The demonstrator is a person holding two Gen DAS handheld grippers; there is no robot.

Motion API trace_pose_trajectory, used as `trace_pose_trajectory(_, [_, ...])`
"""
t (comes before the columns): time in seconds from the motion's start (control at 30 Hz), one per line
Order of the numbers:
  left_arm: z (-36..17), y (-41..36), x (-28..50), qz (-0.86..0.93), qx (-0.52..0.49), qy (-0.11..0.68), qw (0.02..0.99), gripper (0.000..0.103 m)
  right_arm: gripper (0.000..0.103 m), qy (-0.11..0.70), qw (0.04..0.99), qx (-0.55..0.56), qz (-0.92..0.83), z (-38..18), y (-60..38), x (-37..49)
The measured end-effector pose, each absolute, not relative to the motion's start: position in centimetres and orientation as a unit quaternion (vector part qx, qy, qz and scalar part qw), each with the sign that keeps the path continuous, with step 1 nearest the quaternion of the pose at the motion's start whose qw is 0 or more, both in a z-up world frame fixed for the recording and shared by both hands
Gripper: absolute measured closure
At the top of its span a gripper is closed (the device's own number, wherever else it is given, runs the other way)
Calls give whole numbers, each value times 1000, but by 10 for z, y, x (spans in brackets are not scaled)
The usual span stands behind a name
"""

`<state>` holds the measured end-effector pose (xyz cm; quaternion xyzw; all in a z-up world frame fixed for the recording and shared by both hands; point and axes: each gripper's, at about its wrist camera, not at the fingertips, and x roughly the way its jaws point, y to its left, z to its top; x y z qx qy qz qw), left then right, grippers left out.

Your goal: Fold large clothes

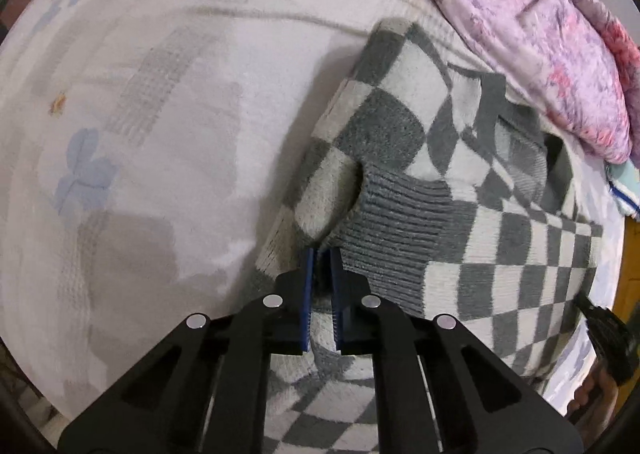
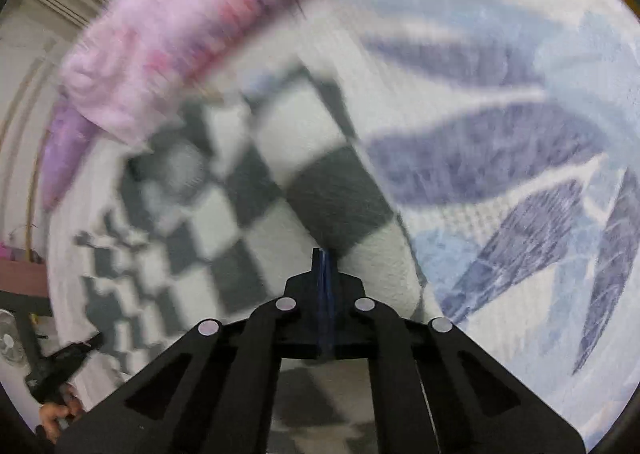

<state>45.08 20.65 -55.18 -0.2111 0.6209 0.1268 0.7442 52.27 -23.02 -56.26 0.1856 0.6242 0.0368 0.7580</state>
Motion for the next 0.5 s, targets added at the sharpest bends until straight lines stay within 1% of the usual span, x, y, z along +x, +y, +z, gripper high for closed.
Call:
trace_pose_trajectory(0.03, [-553,205,453,124,-205,622,746,95,103,630,755,179,37,-575,-230,524])
trace_pose_trajectory(0.1, [-557,203,456,122,-196,623,747,95,103,628,756,181,37,-582,-231,527])
trace_pose_trajectory(0.2, [-561,203,458,121,-198,625,745,94,103,637,749,181,29,-580,-230,530])
trace_pose_trajectory(0.27, [-557,205,458,116,-212,627,741,94,103,646,745,162,29,-570,-226,534])
trace_pose_trajectory(0.3, [-553,207,459,111,-221,628,737,90,97,646,747,156,36,-561,-222,536])
trace_pose_trajectory(0.37, [-538,214,462,98,-235,621,742,82,94,628,763,141,52,-538,-216,541])
trace_pose_trajectory(0.4, [-529,216,465,99,-231,613,749,72,84,618,773,135,56,-529,-214,544])
trace_pose_trajectory(0.43, [-521,218,468,98,-227,606,756,60,77,608,781,132,57,-521,-213,547])
trace_pose_trajectory(0.47, [-513,220,475,93,-223,595,767,53,61,594,792,131,57,-511,-212,553])
trace_pose_trajectory(0.5, [-507,223,481,91,-222,586,774,47,54,586,798,127,54,-505,-211,561])
